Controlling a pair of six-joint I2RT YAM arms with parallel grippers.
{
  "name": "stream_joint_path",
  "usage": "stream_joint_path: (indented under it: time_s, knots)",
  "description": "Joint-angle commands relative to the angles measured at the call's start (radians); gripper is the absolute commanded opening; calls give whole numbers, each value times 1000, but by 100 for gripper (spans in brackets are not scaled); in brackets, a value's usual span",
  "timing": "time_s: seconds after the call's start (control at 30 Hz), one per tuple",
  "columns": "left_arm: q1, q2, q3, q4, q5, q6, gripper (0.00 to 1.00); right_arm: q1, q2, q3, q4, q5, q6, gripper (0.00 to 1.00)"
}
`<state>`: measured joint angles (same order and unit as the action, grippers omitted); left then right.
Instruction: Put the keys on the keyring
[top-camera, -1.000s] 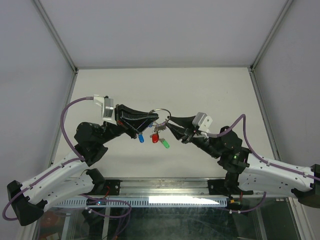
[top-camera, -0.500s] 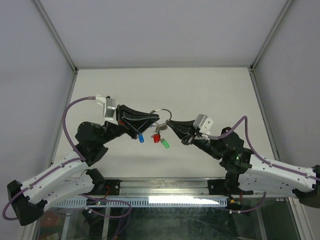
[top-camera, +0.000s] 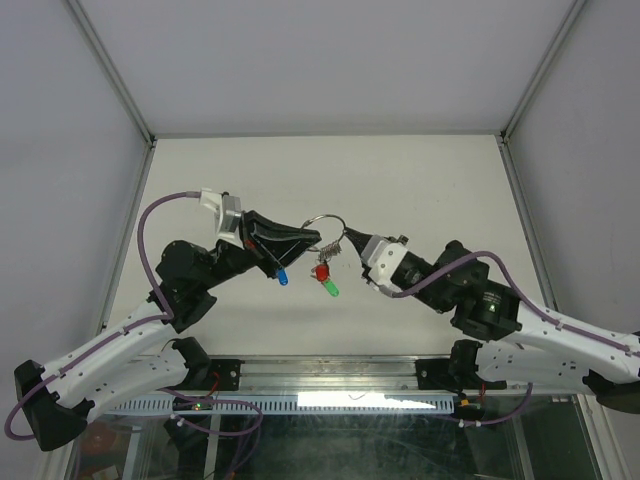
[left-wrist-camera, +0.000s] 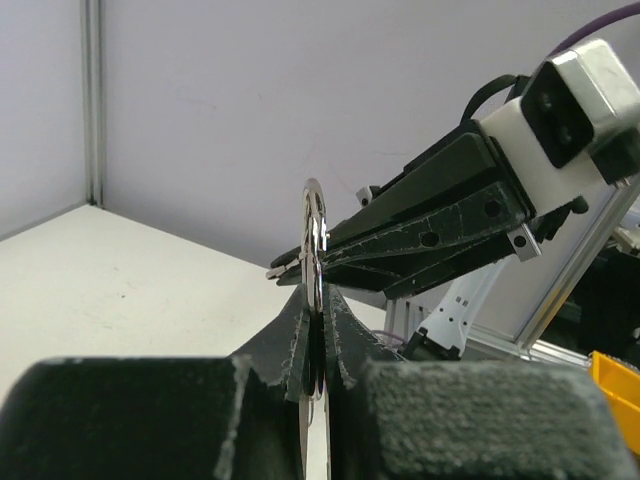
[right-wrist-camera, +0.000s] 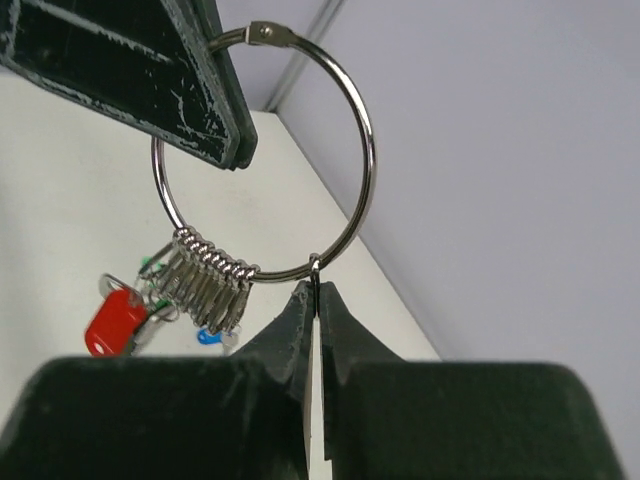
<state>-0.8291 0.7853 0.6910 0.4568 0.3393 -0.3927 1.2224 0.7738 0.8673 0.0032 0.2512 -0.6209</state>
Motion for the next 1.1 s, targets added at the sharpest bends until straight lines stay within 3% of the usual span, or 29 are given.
stream_joint_path:
  time_s: [0.0,0.17,0.43,0.7,0.97,1.0,1.07]
  knots:
    - [9,-29,41,5,-24,38,0,-6,10,66,-118,95,-248,0]
    - [10,-36,51,-47,-49,60,0,-6,7,44,-124,111,-495,0]
    - [10,-44,53,-100,-48,78,18,-5,33,88,-166,198,-783,0]
    - [9,-43,49,-118,-43,87,29,-5,30,99,-155,165,-1084,0]
    - [10,26,174,-291,-69,225,41,-6,87,226,-343,165,-1084,0]
    - [10,38,197,-311,-76,249,43,-6,94,248,-377,168,-1222,0]
    - [10,61,243,-346,-89,299,46,-6,105,295,-451,158,-1272,0]
